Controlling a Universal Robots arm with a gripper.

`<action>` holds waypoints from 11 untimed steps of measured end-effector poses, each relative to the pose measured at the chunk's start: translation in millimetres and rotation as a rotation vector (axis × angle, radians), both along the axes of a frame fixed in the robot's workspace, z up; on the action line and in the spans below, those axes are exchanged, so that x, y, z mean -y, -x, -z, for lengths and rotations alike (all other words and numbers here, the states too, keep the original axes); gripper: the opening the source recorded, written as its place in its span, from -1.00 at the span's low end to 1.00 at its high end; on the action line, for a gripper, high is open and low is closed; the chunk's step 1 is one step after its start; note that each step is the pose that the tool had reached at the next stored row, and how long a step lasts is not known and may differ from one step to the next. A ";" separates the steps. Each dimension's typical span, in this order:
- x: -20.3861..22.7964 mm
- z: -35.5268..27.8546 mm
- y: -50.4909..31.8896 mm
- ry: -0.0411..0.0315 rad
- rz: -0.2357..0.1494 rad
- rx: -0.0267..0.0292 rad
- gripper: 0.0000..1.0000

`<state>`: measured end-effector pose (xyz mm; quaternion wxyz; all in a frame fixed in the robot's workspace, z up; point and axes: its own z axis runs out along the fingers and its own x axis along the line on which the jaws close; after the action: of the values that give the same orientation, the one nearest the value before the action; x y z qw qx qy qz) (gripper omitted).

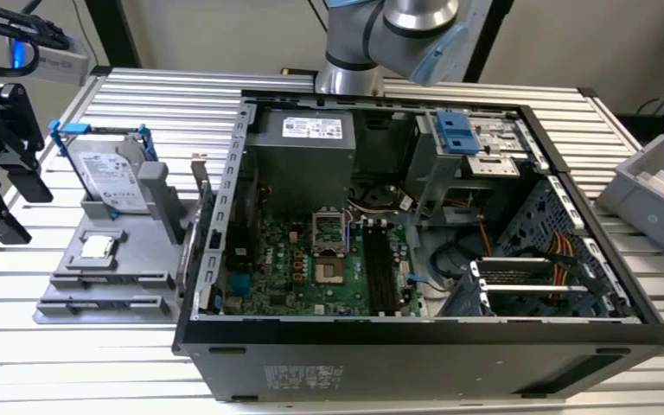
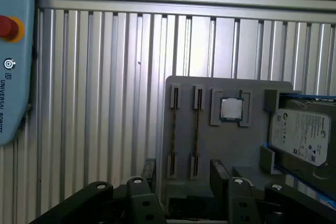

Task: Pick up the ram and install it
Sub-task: 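Pick up the ram and move it above insertion slot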

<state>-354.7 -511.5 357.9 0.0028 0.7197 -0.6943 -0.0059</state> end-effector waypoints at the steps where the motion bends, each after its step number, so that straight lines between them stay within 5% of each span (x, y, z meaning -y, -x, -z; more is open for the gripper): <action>1: 0.0 0.4 0.0 -0.0001 0.000 0.0001 1.00; 11: 0.0 4.9 0.0 -0.0002 0.000 0.0002 1.00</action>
<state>-354.7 -511.5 353.0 0.0026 0.7197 -0.6943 -0.0059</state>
